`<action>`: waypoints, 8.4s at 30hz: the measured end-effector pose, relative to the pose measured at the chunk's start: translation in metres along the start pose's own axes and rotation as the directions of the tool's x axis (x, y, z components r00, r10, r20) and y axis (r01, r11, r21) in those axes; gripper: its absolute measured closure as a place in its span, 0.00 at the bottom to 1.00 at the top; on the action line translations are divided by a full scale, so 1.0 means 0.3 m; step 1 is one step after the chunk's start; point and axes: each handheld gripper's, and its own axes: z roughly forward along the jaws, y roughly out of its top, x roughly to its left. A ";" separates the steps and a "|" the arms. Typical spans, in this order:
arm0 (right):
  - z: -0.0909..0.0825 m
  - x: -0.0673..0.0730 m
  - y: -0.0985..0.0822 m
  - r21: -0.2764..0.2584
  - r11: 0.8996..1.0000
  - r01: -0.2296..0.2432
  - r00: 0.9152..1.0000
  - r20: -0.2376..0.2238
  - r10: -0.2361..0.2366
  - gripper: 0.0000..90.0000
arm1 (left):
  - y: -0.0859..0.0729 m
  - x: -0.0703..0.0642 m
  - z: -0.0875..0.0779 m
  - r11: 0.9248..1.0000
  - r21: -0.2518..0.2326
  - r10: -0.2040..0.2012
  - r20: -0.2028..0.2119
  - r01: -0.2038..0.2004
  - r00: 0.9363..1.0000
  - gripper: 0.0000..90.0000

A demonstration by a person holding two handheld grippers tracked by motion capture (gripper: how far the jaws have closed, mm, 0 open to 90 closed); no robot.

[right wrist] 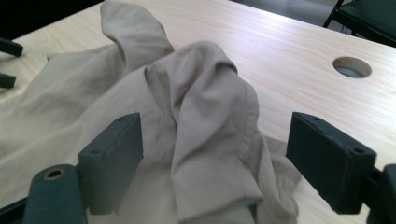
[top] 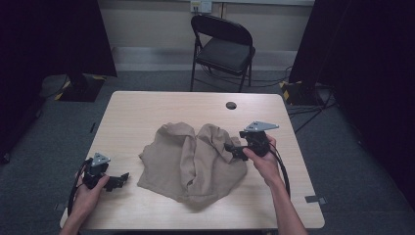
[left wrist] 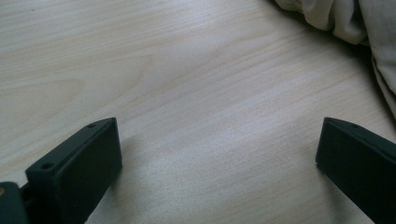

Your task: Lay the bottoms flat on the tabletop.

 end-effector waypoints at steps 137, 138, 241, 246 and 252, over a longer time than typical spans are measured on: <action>0.010 0.046 -0.371 0.141 0.990 0.002 0.995 0.097 -0.016 0.40 | 0.090 -0.036 0.003 1.000 0.021 0.015 0.039 -0.016 0.999 0.22; 0.010 0.046 -0.371 0.141 0.990 0.002 0.995 0.097 -0.016 0.40 | 0.110 -0.044 0.003 0.999 0.017 0.029 0.051 -0.030 0.998 0.22; 0.010 0.046 -0.371 0.139 0.990 0.002 0.995 0.099 -0.016 0.40 | 0.413 -0.213 0.083 0.979 -0.203 0.077 0.431 0.013 0.899 0.31; 0.010 0.046 -0.371 0.139 0.990 0.002 0.995 0.098 -0.016 0.40 | 0.410 -0.251 0.188 0.992 -0.121 0.076 0.402 -0.029 0.913 0.34; 0.010 0.045 -0.371 0.139 0.990 0.002 0.995 0.098 -0.016 0.40 | 0.331 -0.264 0.177 0.992 -0.112 0.098 0.479 -0.049 0.873 0.82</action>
